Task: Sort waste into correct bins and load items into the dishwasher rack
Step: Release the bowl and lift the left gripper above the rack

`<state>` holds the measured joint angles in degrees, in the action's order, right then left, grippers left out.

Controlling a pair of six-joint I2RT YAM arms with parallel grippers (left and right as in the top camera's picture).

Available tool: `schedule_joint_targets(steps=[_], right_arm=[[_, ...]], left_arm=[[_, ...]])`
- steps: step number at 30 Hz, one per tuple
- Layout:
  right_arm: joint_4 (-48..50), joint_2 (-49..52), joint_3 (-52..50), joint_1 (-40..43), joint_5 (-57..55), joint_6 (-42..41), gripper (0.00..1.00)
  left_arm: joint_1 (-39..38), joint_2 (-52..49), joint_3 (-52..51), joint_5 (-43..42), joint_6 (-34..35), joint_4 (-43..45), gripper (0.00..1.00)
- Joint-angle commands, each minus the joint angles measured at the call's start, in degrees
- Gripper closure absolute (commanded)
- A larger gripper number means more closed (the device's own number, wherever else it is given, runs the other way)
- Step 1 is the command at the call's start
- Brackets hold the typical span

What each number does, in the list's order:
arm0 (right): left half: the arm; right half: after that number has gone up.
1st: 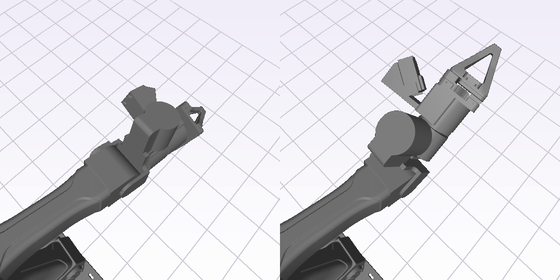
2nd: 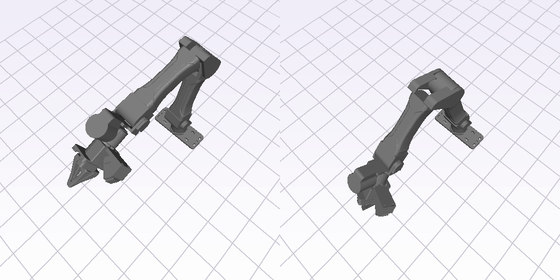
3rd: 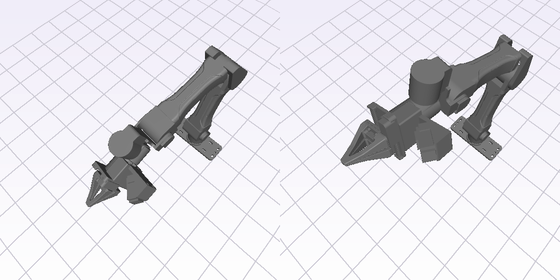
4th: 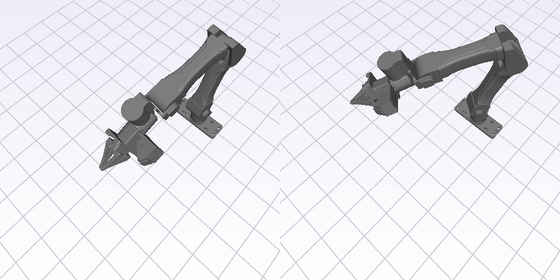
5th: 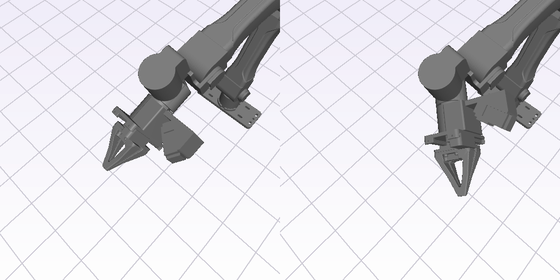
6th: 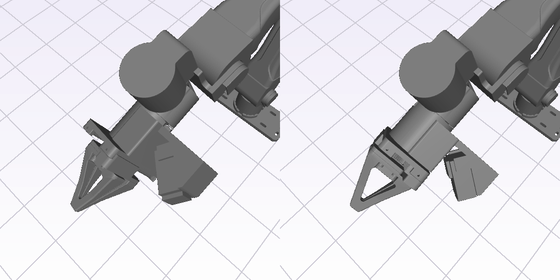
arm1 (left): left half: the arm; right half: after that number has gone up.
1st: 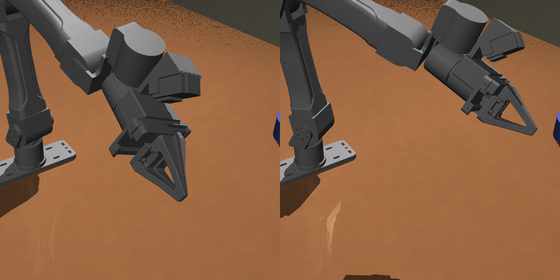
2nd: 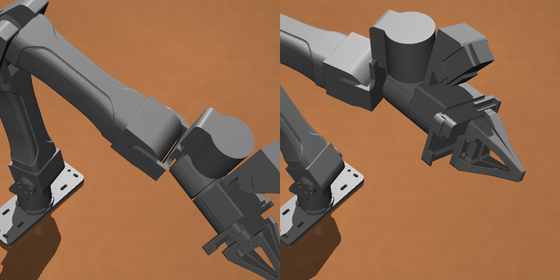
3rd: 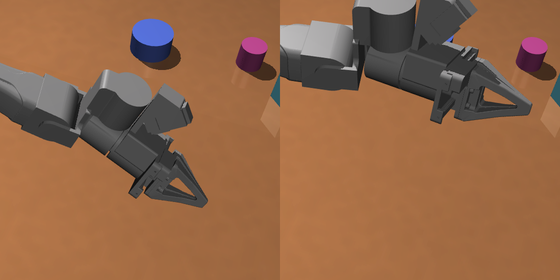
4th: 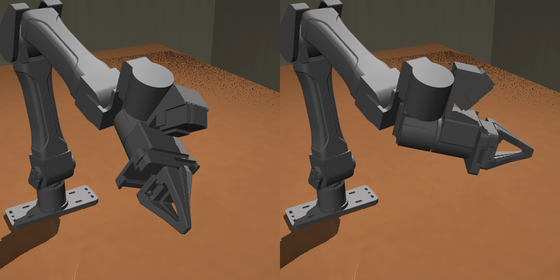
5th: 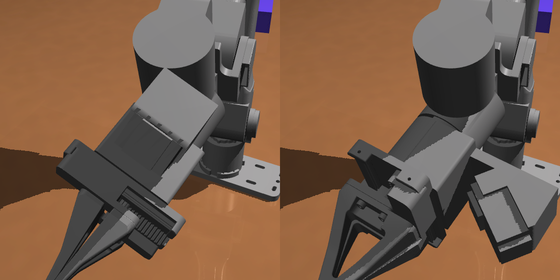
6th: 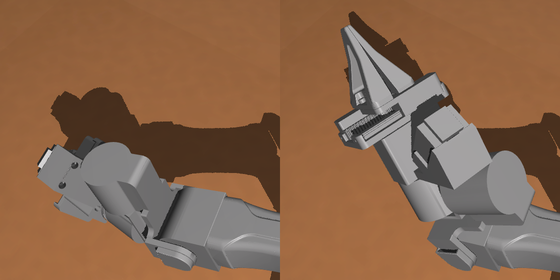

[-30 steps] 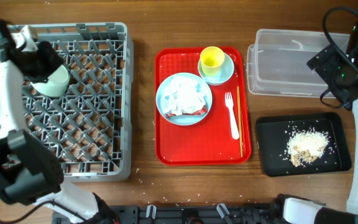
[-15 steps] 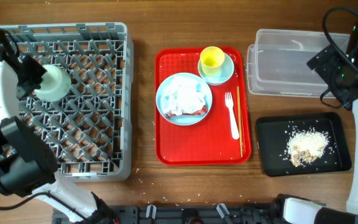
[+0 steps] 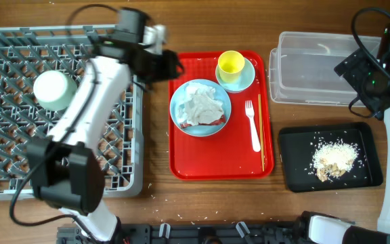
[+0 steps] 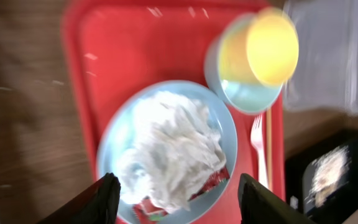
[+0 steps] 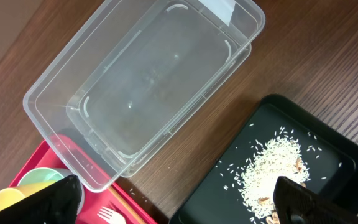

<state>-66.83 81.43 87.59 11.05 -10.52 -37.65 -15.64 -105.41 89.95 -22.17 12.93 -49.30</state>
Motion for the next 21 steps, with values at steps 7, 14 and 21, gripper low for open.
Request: schedule_joint_targets(steps=[7, 14, 21], right_arm=[[0.15, -0.37, 0.85, 0.11, -0.2, 0.0, 0.0], [0.13, -0.31, 0.85, 0.11, -0.2, 0.02, 0.0], [4.94, -0.28, 0.85, 0.11, 13.73, -4.33, 0.0]], left_arm=[[-19.65, -5.7, -0.04, 22.97, 7.28, 0.83, 0.49], [-6.08, 4.04, 0.24, 32.26, 10.6, -5.86, 0.26], [16.81, 4.52, 0.22, 24.94, 14.99, -11.41, 0.0]])
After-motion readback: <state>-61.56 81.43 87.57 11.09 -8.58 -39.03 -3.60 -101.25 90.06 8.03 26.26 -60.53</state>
